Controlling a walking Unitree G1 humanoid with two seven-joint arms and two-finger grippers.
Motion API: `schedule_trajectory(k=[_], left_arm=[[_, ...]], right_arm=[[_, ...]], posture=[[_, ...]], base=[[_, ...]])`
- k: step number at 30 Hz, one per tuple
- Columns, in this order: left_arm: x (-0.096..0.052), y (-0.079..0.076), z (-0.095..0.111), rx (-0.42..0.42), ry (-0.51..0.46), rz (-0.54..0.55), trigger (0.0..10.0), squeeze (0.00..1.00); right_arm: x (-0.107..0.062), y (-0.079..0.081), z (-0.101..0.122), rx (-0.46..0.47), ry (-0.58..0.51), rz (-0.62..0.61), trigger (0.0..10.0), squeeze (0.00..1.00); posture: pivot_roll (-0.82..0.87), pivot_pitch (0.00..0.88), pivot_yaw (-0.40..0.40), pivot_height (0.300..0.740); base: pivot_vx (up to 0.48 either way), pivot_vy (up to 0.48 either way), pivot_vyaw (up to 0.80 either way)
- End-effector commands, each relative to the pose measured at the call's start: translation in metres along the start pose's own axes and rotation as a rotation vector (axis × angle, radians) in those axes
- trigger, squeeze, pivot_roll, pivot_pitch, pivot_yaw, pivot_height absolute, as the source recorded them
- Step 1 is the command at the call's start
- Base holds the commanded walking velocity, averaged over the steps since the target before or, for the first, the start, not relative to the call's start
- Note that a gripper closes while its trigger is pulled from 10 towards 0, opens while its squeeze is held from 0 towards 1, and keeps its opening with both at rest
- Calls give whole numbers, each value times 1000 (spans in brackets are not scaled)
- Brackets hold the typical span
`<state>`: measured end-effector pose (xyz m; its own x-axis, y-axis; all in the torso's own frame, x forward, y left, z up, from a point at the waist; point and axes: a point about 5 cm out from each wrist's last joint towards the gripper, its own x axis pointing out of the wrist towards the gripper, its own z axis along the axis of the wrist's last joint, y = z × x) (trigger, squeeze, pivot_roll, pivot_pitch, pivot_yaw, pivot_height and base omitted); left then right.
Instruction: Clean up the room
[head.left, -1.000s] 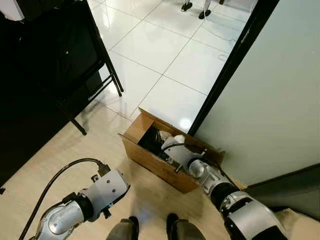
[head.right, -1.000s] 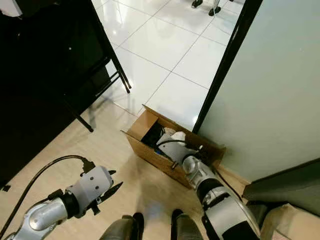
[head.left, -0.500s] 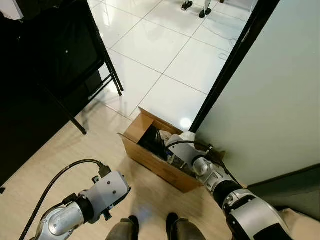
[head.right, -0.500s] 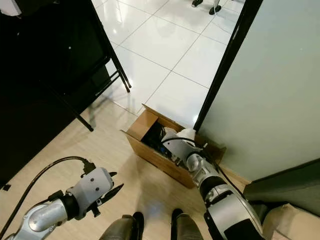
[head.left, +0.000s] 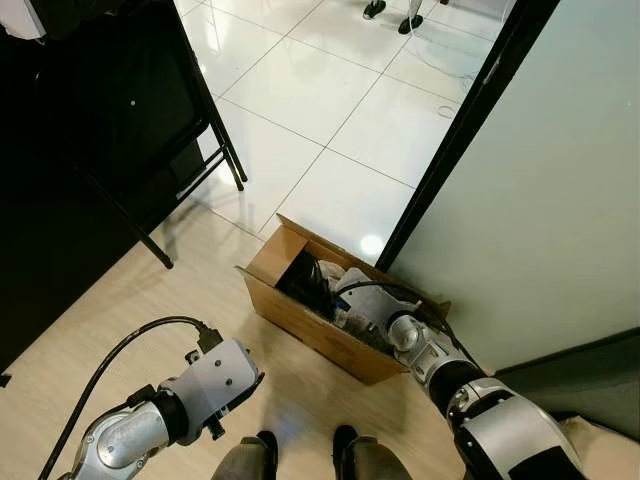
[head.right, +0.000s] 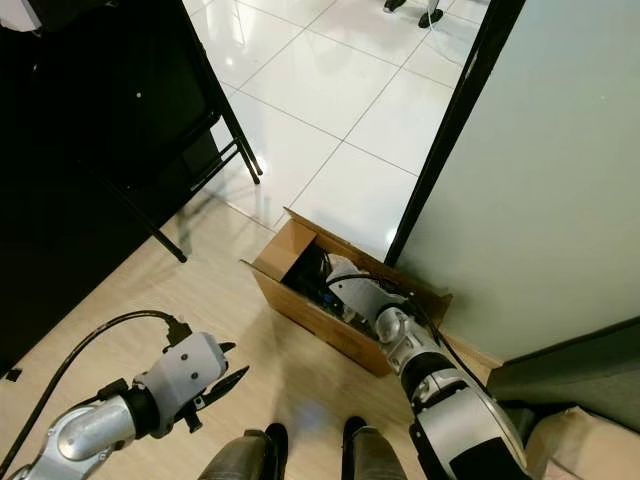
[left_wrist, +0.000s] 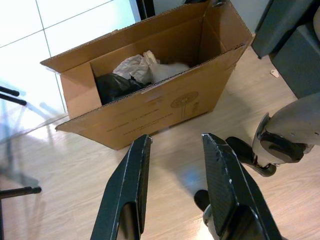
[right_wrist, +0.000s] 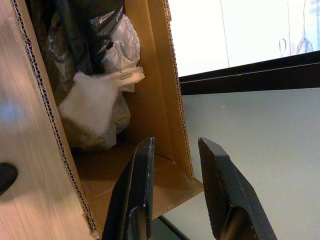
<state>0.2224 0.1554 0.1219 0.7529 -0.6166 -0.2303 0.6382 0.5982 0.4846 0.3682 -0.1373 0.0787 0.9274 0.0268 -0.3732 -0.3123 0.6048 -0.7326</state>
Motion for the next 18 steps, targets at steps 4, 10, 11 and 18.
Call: schedule_trajectory(k=[4, 10, 11, 18], left_arm=[[2, -7, -12, -38, 53, 24, 10000, 0], [14, 3, -18, -98, 76, 183, 10000, 0], [18, 9, -19, -171, 68, 303, 10000, 0], [27, 17, -35, -500, 73, 645, 10000, 0]], right_arm=[[-1, 5, -4, 122, 25, 21, 10000, 0], [-2, 11, 1, 400, -2, 44, 10000, 0], [-3, 16, 1, 495, -6, 51, 10000, 0], [-16, 46, -8, 737, -17, 65, 10000, 0]], posture=[[117, 363, -36, 740], [71, 226, -47, 740], [55, 198, -45, 740], [1, 100, -32, 740]], base=[[0, 0, 0], [0, 0, 0], [0, 0, 0], [0, 0, 0]])
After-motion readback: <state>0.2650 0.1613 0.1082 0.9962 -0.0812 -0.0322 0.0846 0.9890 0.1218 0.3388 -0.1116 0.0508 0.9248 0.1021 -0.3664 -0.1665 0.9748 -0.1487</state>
